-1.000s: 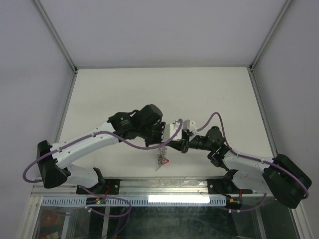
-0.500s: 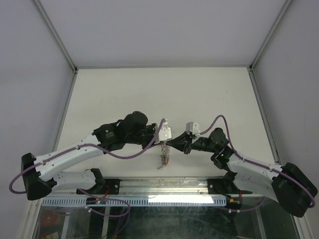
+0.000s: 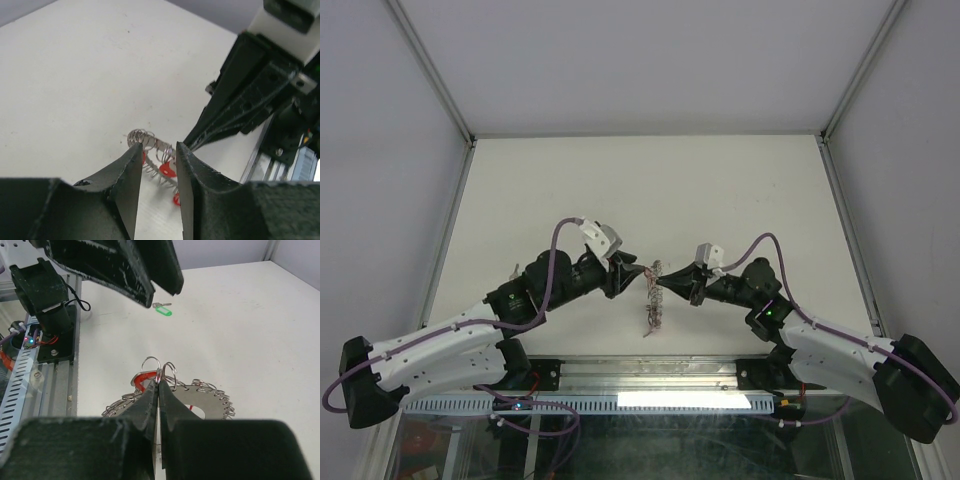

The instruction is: Put the keys on the keyring

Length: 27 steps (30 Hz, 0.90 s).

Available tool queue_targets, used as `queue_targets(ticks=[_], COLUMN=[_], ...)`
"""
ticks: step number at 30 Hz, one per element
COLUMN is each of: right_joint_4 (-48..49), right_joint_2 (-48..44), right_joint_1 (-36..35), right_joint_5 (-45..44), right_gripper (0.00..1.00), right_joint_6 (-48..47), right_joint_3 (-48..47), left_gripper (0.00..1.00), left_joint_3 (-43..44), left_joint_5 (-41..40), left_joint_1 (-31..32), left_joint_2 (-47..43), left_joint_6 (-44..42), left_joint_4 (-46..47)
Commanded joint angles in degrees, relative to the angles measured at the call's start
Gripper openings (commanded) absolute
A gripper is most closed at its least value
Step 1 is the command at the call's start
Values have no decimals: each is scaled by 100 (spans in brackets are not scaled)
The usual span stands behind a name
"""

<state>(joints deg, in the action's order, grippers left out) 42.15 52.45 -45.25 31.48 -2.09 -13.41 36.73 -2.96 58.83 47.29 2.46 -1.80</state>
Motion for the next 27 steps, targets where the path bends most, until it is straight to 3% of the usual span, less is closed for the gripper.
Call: queue_targets(ticks=[1,5,12,27], right_joint_4=[370,275,179,354], right_joint_2=[-58,-82,-137,-153], right_joint_1=[-20,-27,-26,-26], right_joint_5=[-302,-428,-693,-760], right_gripper=[0,0,0,0], right_joint_6=[-100,-67,-21,80], right_joint_3=[-222,-264,-311,-281], left_gripper=[32,29,28,22], left_joint_3=[140,496,509,826], left_joint_5=[-446,-529,-620,-333], left_joint_1=[-29,-29,-29,-29], left_joint_2=[144,463,630,1325], left_joint_6=[1312,1842,2982,2783], left_joint_4=[978,505,549,-81])
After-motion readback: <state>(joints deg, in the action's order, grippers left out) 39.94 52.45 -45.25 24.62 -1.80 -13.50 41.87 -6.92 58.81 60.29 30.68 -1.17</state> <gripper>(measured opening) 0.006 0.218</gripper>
